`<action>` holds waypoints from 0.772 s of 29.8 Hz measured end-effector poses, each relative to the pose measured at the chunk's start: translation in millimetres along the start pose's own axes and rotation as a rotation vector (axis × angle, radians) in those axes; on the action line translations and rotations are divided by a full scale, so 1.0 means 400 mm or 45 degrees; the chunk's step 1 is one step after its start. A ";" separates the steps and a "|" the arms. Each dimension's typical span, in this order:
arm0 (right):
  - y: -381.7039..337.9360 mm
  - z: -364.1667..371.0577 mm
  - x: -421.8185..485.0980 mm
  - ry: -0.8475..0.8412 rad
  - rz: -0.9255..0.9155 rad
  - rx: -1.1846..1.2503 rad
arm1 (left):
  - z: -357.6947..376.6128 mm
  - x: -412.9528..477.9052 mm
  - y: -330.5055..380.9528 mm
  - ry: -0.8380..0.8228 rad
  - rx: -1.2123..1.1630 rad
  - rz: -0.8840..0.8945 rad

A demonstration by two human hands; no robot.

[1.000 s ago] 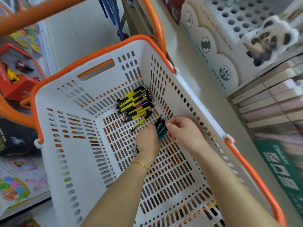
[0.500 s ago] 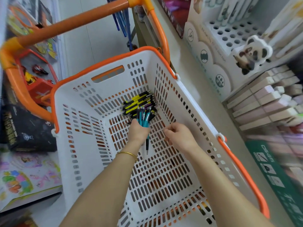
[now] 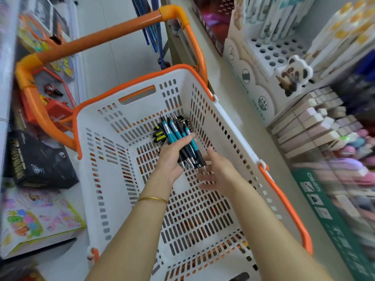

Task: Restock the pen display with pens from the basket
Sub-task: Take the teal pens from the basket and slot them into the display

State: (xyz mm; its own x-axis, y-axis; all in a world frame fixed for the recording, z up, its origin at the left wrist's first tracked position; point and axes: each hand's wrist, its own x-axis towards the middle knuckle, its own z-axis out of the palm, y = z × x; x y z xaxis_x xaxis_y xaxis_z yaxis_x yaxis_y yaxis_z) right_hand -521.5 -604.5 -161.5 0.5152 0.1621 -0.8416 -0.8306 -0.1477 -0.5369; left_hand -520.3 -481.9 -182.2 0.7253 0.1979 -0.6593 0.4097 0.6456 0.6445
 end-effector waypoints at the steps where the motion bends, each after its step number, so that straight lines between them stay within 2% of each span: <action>1: -0.003 0.002 -0.025 -0.058 0.056 0.247 | 0.019 -0.026 0.012 0.000 0.016 0.088; 4: -0.007 0.011 -0.106 -0.224 0.056 1.019 | 0.081 -0.124 0.043 0.009 0.217 0.325; 6: -0.019 0.015 -0.157 -0.265 -0.010 1.292 | 0.119 -0.191 0.054 -0.018 0.333 0.464; 12: -0.075 -0.002 -0.273 -0.416 -0.228 1.489 | 0.188 -0.334 0.049 -0.200 0.628 0.729; 19: -0.085 -0.070 -0.367 -0.270 -0.393 1.635 | 0.269 -0.411 0.021 -0.328 0.787 0.839; 23: -0.075 -0.110 -0.399 -0.212 -0.428 1.639 | 0.309 -0.438 0.002 -0.325 0.853 0.894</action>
State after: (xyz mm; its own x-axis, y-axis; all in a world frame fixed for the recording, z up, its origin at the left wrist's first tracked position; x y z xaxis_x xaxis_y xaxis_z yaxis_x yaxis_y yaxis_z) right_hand -569.4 -668.9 -13.7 0.7769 0.1390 -0.6141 -0.3238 0.9247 -0.2003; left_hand -578.8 -607.0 -18.2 0.9871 0.1598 0.0058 0.0137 -0.1209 0.9926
